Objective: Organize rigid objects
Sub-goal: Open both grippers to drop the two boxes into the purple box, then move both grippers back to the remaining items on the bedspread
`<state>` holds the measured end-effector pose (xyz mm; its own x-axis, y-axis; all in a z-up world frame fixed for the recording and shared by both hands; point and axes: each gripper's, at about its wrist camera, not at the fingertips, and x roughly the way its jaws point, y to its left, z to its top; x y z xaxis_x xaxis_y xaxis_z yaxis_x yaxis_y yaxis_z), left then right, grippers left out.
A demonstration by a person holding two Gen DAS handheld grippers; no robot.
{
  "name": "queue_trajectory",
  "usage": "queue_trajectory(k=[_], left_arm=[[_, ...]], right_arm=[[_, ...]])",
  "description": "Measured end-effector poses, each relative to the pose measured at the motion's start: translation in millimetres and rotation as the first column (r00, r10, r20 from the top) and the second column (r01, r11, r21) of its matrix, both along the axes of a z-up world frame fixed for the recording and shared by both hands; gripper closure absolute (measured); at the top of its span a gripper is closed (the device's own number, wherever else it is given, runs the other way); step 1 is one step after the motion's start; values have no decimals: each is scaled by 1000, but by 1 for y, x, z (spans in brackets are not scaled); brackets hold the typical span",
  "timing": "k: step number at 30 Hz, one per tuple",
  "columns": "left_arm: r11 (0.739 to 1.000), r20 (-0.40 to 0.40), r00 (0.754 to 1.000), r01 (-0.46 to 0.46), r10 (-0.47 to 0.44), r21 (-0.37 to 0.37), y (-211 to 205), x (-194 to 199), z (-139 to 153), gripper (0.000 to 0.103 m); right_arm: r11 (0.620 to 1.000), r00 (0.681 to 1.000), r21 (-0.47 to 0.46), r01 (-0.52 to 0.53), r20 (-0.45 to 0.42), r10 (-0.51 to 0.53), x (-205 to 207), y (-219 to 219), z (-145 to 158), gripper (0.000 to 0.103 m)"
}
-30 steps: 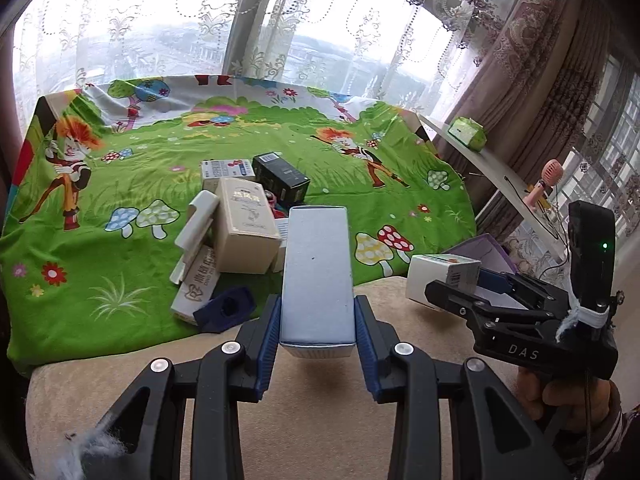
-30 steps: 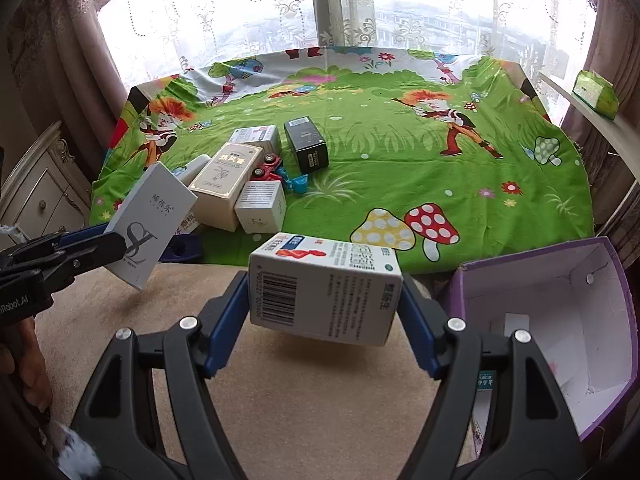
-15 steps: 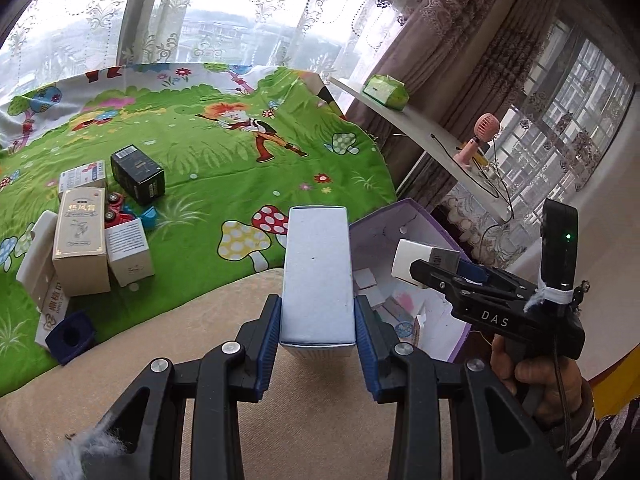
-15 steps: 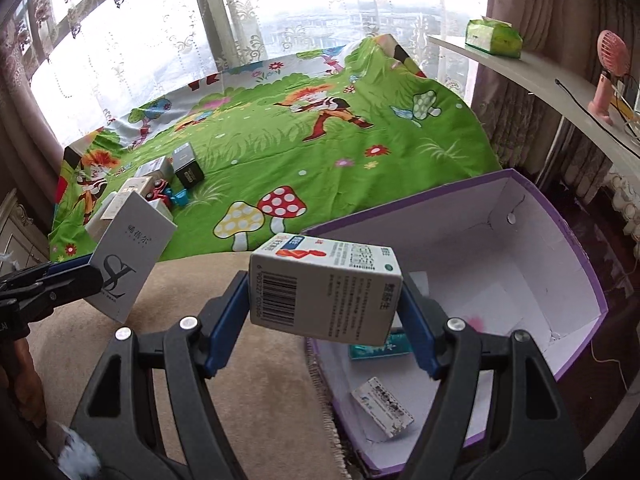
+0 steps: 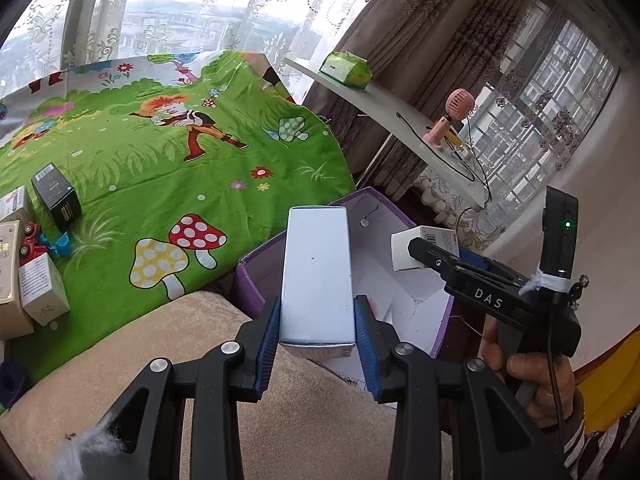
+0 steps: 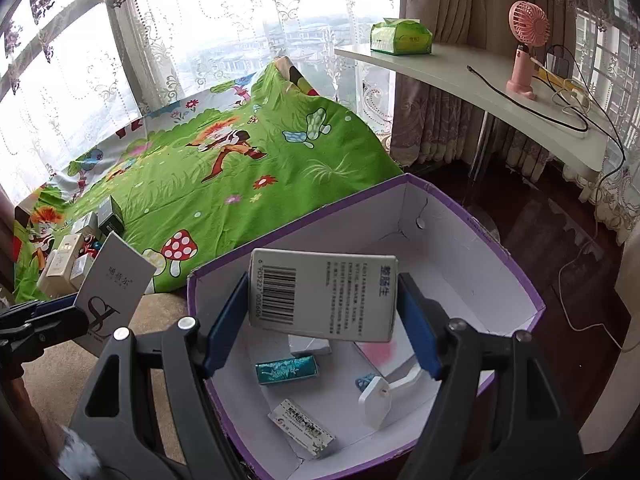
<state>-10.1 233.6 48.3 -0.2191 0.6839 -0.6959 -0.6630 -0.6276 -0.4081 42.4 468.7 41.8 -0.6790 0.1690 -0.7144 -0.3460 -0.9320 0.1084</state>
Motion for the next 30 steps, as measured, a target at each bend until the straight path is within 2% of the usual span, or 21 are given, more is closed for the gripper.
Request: queue_trajectory(k=[4,7,11,15,18,21,24,27,30], left_arm=[[1000,7,1000,-4,4,-23,9,-3,-4,59],[999,1,1000,-16,16,-37,7,-2,-5,57],[998,-17,998,-56,55,-42,1,-4,-1,45],[998,-64,996,-64,62,-30,-3,0,7,36],[993,-124,987,-105,98,-50,-6,3,14,29],[984,-155,975,-171,162,-47,-13,2,17,28],[972,-189,955,-234,230,3,-24,1,20,28],[968,-214,945,-251,248,16,-32,0,25,28],[965,-239,938,-263,253,-12,-37,-2,28,28]], right_arm=[[1000,1000,-10,10,-10,-10,0,7,2,26],[1000,1000,-8,20,-19,-20,2,11,3,19],[1000,999,-8,29,-23,-29,2,13,6,14],[999,998,22,49,-32,-49,4,13,11,7],[998,998,34,51,-48,-49,5,10,16,5],[995,995,66,80,-68,-75,5,7,22,1],[991,990,84,103,-103,-94,6,7,25,0],[991,987,99,95,-136,-81,9,5,27,0],[992,991,116,56,-128,-41,8,0,26,0]])
